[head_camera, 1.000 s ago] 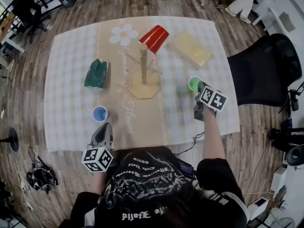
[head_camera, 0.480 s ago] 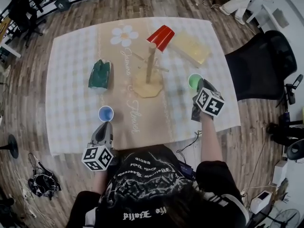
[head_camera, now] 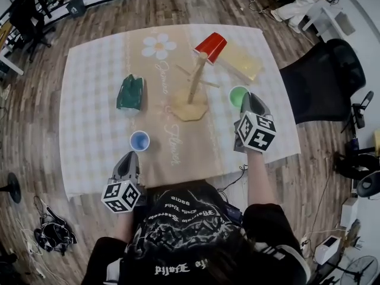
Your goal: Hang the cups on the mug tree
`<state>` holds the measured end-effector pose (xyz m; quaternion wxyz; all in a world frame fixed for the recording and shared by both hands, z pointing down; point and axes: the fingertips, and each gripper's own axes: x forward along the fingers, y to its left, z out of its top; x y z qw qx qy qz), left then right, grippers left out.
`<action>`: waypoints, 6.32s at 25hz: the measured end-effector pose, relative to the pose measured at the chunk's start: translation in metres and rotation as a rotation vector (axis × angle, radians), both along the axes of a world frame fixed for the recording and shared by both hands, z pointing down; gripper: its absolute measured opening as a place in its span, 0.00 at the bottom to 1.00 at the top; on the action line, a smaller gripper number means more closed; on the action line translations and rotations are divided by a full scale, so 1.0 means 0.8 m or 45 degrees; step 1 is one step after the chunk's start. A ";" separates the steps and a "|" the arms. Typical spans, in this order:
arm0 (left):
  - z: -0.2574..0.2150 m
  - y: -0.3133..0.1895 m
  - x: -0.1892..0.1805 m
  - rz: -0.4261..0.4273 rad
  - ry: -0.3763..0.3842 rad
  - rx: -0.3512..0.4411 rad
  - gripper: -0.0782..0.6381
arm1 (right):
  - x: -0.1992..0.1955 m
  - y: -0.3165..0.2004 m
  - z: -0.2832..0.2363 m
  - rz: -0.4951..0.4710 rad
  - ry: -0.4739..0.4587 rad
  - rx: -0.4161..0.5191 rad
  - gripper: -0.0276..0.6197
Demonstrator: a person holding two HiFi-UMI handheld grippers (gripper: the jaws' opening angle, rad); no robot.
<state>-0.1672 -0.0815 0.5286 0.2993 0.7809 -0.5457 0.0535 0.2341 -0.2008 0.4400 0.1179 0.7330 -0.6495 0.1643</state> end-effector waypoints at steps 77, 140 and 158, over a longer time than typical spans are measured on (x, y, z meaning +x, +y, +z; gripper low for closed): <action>0.004 -0.015 -0.040 0.049 -0.029 -0.008 0.14 | -0.210 -0.030 -0.061 -0.046 0.759 0.175 0.16; 0.058 -0.062 -0.004 0.251 -0.223 -0.413 0.17 | -0.054 0.128 0.190 -0.073 -0.188 -0.249 0.06; -0.041 -0.151 0.043 0.054 -0.302 -0.080 0.16 | -0.055 0.122 0.200 -0.103 -0.161 -0.296 0.06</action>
